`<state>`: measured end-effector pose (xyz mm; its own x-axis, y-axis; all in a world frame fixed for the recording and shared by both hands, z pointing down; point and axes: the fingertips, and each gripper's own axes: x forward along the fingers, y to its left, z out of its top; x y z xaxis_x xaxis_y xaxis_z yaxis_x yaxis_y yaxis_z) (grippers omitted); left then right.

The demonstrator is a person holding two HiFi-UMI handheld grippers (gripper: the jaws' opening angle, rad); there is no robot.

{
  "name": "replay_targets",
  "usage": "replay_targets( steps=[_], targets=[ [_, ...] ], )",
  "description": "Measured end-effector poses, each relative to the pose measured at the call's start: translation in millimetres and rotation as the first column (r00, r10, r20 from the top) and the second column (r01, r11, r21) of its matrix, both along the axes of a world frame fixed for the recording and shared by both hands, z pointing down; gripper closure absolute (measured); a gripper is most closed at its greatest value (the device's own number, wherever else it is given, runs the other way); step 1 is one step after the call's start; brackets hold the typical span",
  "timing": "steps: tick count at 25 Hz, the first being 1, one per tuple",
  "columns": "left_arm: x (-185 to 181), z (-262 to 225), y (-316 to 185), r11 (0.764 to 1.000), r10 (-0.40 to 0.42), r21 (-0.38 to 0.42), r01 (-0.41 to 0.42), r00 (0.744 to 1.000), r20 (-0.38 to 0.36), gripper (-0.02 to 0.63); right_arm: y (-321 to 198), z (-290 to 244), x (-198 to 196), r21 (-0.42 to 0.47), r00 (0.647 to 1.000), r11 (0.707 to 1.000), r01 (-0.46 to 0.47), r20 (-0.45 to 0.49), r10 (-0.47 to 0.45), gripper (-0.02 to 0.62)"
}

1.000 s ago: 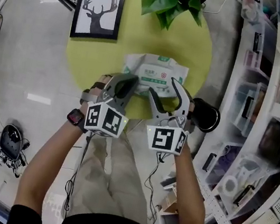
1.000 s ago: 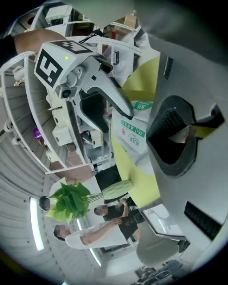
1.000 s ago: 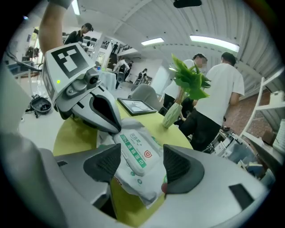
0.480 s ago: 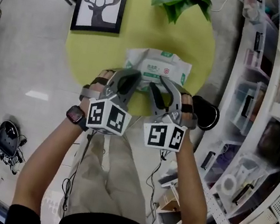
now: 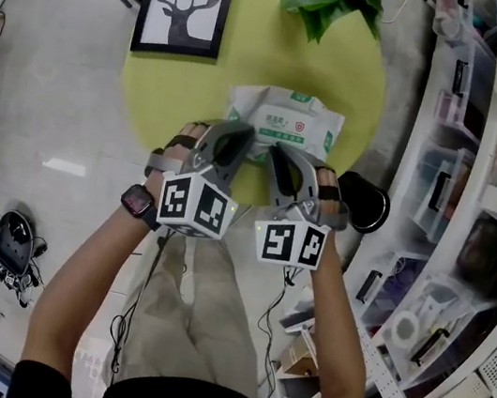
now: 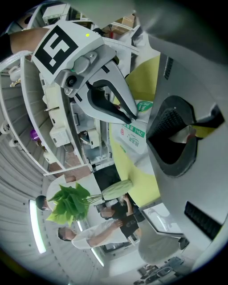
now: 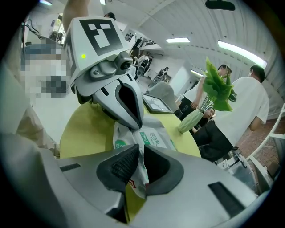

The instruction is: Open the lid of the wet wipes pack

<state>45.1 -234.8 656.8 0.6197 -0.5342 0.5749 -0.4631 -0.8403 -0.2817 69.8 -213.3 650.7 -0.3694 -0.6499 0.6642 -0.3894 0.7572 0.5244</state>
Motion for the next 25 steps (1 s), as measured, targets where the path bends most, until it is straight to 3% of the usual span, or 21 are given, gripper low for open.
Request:
replay_targets(
  steps=[25],
  targets=[
    [-1.1,-0.4,0.3,1.0,-0.004,0.002,0.004,1.0,-0.015,0.591,-1.3,-2.9,1.9,-0.074,0.984,0.995,-0.066,0.161,0.078,0.569]
  ],
)
